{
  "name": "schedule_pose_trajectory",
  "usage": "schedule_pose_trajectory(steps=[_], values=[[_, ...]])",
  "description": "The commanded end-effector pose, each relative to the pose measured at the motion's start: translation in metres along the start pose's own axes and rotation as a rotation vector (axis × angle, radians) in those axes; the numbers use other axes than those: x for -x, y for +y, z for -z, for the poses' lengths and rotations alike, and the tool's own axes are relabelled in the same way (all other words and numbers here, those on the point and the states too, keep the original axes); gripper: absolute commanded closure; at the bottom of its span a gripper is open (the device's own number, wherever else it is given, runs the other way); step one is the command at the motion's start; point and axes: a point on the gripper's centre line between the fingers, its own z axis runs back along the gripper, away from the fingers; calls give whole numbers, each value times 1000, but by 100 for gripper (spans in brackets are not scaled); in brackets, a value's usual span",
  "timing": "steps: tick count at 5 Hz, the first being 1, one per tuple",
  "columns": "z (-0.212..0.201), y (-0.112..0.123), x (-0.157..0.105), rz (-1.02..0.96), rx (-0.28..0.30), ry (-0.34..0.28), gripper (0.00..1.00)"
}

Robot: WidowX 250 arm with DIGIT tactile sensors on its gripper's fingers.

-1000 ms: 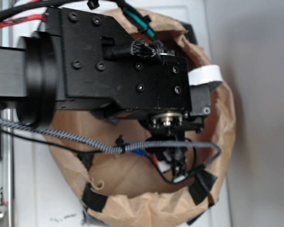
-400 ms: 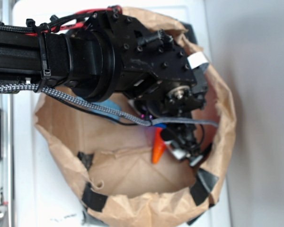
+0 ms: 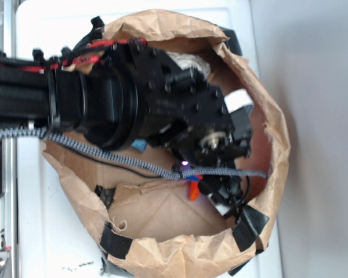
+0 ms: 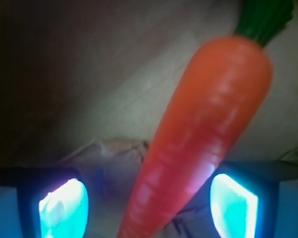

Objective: Grab the carrot.

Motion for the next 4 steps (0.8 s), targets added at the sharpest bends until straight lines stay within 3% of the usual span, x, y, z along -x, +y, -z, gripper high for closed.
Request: schedule_pose_trajectory(steps=[1, 2, 3, 4], values=[[18, 7, 6, 43, -83, -79, 0], [19, 11, 9, 59, -96, -98, 100], [1, 8, 8, 83, -84, -94, 100], [-28, 22, 15, 266, -39, -107, 100]])
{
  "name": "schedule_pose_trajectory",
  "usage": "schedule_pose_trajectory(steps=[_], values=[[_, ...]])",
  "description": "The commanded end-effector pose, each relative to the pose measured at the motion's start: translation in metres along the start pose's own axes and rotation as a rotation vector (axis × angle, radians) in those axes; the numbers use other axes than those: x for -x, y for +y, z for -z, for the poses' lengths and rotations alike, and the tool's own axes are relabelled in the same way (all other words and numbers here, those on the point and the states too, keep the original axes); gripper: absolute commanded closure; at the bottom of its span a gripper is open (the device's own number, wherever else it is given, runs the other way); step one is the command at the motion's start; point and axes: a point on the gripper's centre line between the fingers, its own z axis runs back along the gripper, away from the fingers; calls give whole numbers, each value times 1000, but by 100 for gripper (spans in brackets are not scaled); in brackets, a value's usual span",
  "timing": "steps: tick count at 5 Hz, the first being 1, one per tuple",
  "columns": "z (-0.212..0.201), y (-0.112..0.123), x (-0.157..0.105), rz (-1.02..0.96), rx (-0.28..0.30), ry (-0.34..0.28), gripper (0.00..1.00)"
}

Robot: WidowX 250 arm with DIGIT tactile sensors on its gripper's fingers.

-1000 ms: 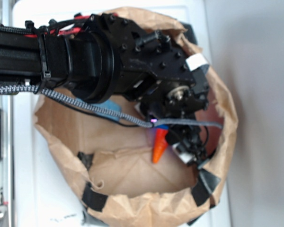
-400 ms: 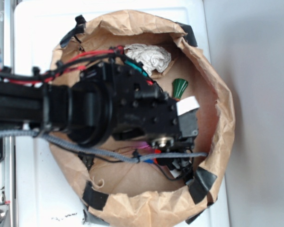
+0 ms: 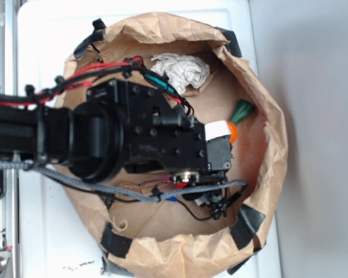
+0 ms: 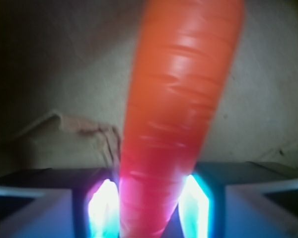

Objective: Grab the carrot.

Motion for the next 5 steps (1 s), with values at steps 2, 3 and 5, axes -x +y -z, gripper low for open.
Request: schedule_pose_trajectory(steps=[2, 3, 5], values=[[-121, 47, 7, 383, 156, 31, 100], [-164, 53, 4, 470, 177, 93, 100], [-174, 60, 18, 584, 122, -11, 100]])
